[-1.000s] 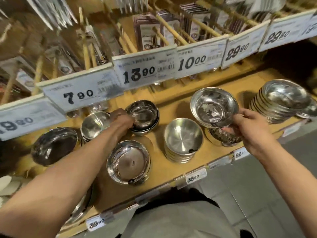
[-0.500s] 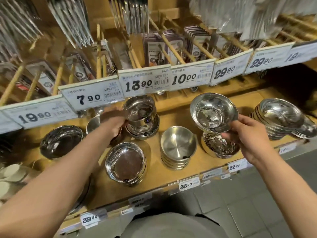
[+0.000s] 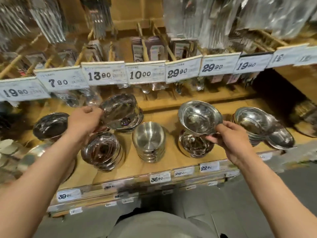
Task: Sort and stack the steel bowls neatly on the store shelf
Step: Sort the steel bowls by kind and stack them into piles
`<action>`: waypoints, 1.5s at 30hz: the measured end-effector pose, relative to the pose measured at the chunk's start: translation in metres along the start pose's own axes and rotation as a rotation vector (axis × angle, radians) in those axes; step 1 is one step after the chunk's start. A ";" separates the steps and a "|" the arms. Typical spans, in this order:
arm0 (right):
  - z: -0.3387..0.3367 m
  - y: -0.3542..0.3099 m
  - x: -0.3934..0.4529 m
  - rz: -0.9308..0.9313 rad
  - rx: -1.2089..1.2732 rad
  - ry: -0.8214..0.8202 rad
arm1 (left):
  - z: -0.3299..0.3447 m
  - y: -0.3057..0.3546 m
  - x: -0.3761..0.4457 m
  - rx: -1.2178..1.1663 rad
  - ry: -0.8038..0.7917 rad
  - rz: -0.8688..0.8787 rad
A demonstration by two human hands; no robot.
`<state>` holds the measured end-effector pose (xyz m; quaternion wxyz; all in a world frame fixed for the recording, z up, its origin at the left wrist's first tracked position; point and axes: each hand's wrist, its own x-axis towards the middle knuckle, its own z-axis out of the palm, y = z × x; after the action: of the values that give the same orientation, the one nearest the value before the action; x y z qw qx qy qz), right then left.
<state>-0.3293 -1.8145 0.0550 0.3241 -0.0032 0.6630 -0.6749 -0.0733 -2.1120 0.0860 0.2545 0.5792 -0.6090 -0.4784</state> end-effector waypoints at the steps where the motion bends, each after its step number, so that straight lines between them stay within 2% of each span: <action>1: -0.004 -0.001 -0.001 0.010 -0.020 -0.016 | 0.000 0.002 -0.010 -0.001 -0.012 -0.002; 6: -0.022 -0.003 -0.005 0.076 -0.112 -0.065 | 0.009 0.008 -0.062 -0.053 -0.019 0.039; 12: -0.042 -0.010 0.000 0.098 -0.137 -0.105 | 0.026 0.001 -0.116 -0.154 -0.140 -0.016; 17: -0.053 0.003 0.010 0.144 -0.087 -0.138 | 0.048 -0.004 -0.136 -0.149 -0.106 -0.028; 22: -0.057 0.016 0.014 0.171 -0.078 -0.148 | 0.064 -0.002 -0.149 -0.136 -0.092 -0.035; 33: -0.055 0.022 0.022 0.176 -0.045 -0.178 | 0.067 -0.001 -0.153 -0.169 -0.162 -0.045; 45: -0.032 -0.017 -0.020 0.090 0.029 -0.219 | 0.026 -0.012 -0.148 -0.213 -0.103 -0.035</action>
<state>-0.3346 -1.7780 0.0746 0.4246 -0.0426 0.6132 -0.6647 -0.0607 -1.9629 0.1013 0.2746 0.5340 -0.5569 -0.5739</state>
